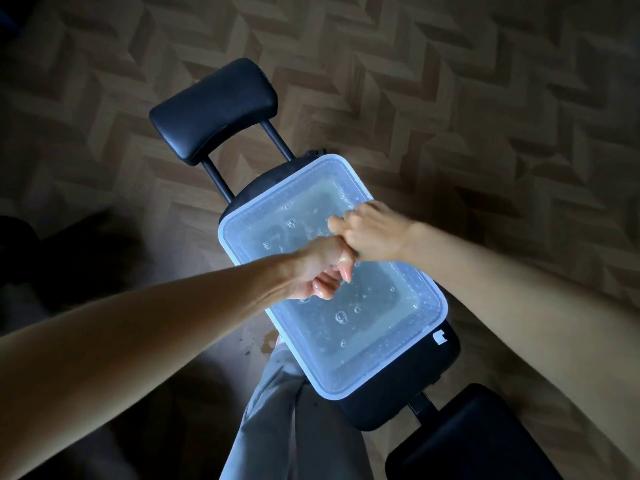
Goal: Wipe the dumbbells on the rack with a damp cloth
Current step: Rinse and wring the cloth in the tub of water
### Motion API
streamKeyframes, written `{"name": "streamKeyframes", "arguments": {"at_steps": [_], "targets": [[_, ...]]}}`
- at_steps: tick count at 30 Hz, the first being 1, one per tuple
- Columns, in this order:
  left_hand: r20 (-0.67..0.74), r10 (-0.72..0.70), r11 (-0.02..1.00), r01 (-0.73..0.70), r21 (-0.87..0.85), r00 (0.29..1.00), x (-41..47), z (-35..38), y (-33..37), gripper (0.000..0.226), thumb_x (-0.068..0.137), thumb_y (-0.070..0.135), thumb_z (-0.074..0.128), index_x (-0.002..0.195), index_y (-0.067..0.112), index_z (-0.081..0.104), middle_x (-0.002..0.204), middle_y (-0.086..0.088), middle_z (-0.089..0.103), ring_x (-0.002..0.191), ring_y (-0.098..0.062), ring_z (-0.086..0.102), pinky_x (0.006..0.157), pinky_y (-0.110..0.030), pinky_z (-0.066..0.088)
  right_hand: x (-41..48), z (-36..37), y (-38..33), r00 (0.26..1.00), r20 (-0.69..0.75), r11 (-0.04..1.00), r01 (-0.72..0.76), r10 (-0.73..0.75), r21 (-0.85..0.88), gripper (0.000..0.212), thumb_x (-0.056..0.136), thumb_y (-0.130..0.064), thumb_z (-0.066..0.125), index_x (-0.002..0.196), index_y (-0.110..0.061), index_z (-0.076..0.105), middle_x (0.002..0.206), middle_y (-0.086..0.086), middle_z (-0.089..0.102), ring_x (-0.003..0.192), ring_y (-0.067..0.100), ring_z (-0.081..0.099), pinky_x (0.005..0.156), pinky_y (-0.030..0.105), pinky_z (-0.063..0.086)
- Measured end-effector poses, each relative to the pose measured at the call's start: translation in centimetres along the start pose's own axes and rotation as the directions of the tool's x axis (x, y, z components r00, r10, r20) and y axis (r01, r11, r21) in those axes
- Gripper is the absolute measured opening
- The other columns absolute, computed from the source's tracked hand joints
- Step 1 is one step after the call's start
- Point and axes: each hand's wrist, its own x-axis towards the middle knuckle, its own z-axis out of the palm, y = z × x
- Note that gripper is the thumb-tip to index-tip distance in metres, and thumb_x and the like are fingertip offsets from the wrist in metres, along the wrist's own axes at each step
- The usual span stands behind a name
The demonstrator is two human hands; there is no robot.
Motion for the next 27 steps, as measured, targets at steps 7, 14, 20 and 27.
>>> {"name": "streamKeyframes", "arguments": {"at_steps": [7, 14, 20, 27], "targets": [[0.019, -0.113, 0.986, 0.114, -0.123, 0.993, -0.9, -0.1, -0.4, 0.049, 0.073, -0.007, 0.031, 0.034, 0.021, 0.022, 0.039, 0.005, 0.018, 0.030, -0.006, 0.013, 0.035, -0.012, 0.009, -0.4, -0.4, -1.4, 0.990, 0.068, 0.992, -0.122, 0.121, 0.019, 0.036, 0.075, -0.032, 0.074, 0.086, 0.000, 0.061, 0.078, 0.013, 0.069, 0.073, 0.030, 0.068, 0.060, 0.030, 0.048], [-0.225, -0.015, 0.989, 0.048, 0.140, 0.974, -2.1, 0.1, 0.2, 0.015, 0.084, 0.003, 0.058, 0.095, 0.008, 0.050, 0.067, -0.007, 0.045, 0.054, -0.014, 0.043, 0.043, -0.017, 0.040, -1.3, -0.7, -3.5, 0.810, 0.371, 0.801, -0.554, 0.455, 0.227, 0.030, 0.086, -0.012, 0.059, 0.114, -0.003, 0.054, 0.111, 0.020, 0.061, 0.105, 0.037, 0.058, 0.072, 0.035, 0.042], [-0.501, 0.148, 0.956, -0.253, -0.149, 0.853, -8.1, -0.9, 0.5, 0.006, 0.091, 0.014, 0.058, 0.086, 0.016, 0.056, 0.089, -0.010, 0.059, 0.068, -0.010, 0.056, 0.060, -0.020, 0.053, -2.3, -3.5, -5.7, 0.709, 0.549, 0.081, -0.642, 0.442, 0.763, 0.069, 0.081, -0.013, 0.068, 0.135, -0.015, 0.025, 0.115, 0.011, 0.058, 0.082, 0.021, 0.060, 0.076, 0.038, 0.054], [-0.846, 0.328, 0.805, -0.593, 0.018, 0.420, -18.9, -2.8, 1.7, 0.027, 0.076, 0.018, 0.076, 0.073, 0.021, 0.050, 0.075, 0.002, 0.056, 0.075, -0.016, 0.055, 0.072, -0.032, 0.048, 0.3, -15.0, -10.3, 0.855, 0.267, 0.005, -0.300, 0.446, 0.954, 0.033, 0.077, -0.004, 0.069, 0.105, -0.018, 0.059, 0.096, 0.001, 0.065, 0.090, 0.015, 0.061, 0.084, 0.030, 0.047]]}}
